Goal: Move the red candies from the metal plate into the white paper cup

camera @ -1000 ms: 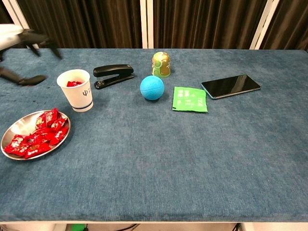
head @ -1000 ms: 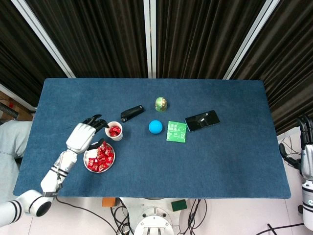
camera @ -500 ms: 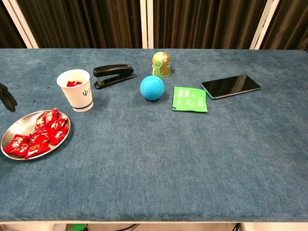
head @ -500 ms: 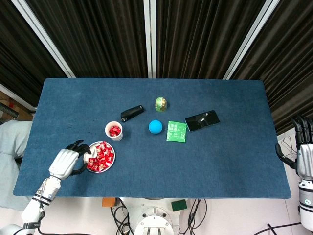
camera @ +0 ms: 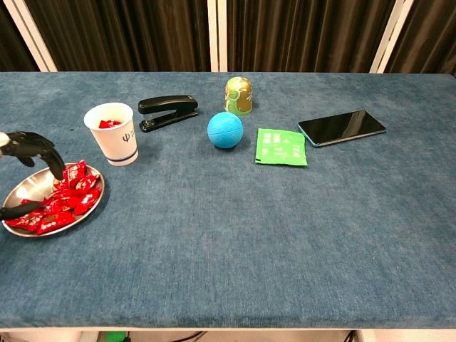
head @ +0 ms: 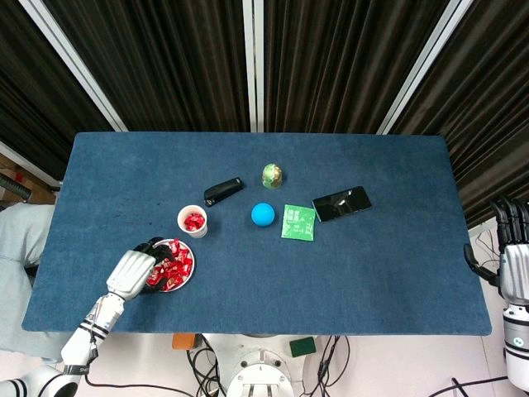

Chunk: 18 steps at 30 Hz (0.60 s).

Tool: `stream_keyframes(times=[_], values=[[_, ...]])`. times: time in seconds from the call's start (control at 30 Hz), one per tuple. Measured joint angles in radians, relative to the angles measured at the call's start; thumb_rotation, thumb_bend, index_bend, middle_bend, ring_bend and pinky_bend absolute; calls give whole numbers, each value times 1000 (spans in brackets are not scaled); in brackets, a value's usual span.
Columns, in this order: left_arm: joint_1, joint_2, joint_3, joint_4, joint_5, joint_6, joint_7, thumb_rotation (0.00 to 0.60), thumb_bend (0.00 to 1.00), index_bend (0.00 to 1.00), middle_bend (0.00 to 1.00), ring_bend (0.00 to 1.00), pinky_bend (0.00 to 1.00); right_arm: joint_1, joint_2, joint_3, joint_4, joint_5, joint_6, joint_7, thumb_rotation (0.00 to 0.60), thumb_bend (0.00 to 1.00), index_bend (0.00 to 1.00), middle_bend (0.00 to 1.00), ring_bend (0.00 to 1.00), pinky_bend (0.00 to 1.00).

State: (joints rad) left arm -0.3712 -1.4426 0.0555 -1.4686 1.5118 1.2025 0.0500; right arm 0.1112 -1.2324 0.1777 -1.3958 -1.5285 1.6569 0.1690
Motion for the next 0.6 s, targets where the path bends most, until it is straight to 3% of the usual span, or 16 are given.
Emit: stream_keyframes(times=[0.6], values=[[-32,-36,-24,25,-45,-81,79,600,270,429,271,118,286,2,-2,1,7,7,-7,-1,600,339,0,0,0,0]])
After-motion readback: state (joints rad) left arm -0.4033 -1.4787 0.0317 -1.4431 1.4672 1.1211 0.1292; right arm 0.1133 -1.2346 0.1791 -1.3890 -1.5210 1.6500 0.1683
